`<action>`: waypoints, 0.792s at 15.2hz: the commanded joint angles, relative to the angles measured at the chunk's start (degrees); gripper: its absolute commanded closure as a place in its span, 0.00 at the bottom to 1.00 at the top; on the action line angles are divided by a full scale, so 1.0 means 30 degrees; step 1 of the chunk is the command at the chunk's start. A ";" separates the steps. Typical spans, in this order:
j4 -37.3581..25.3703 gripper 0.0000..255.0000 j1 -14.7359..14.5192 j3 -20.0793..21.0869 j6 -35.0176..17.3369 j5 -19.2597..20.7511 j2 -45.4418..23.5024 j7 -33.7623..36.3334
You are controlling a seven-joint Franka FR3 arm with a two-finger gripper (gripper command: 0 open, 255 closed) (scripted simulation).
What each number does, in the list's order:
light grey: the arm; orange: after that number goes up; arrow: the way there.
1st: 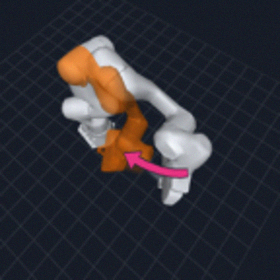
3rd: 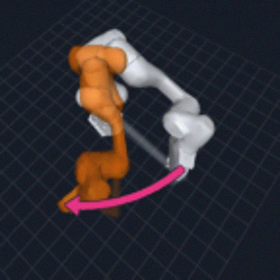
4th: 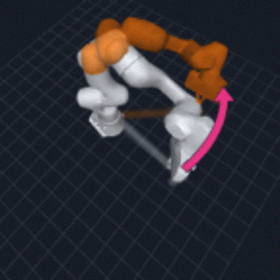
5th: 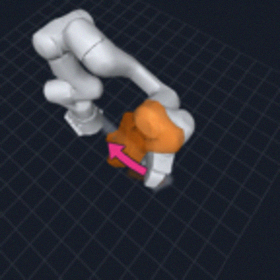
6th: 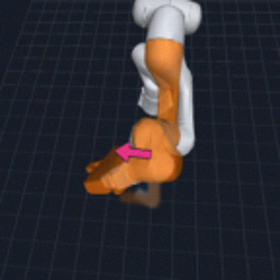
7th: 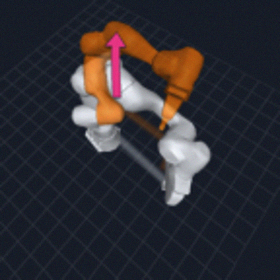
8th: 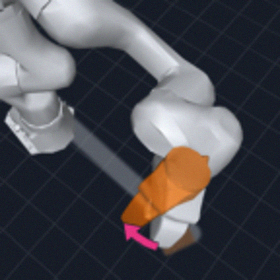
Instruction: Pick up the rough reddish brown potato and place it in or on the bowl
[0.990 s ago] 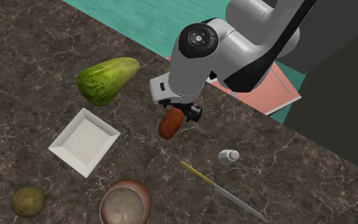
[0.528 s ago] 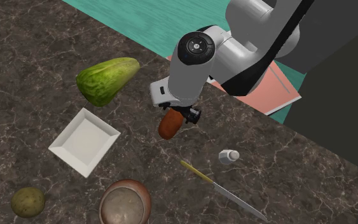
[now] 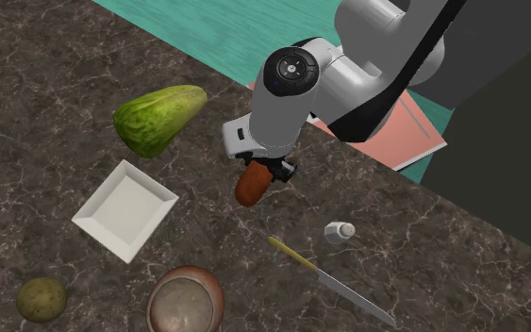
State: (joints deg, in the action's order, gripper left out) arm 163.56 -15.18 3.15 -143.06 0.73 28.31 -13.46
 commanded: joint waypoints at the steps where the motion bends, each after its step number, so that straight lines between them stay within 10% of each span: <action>1: 0.0004 1.00 -0.0002 0.0002 -0.0005 -0.0002 -0.0012 0.0002; 12: -0.0934 1.00 -0.0071 -0.0088 0.2453 -0.0079 0.1508 -0.0119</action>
State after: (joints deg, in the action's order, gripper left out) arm 161.11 -15.39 2.94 -136.62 0.50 32.30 -13.75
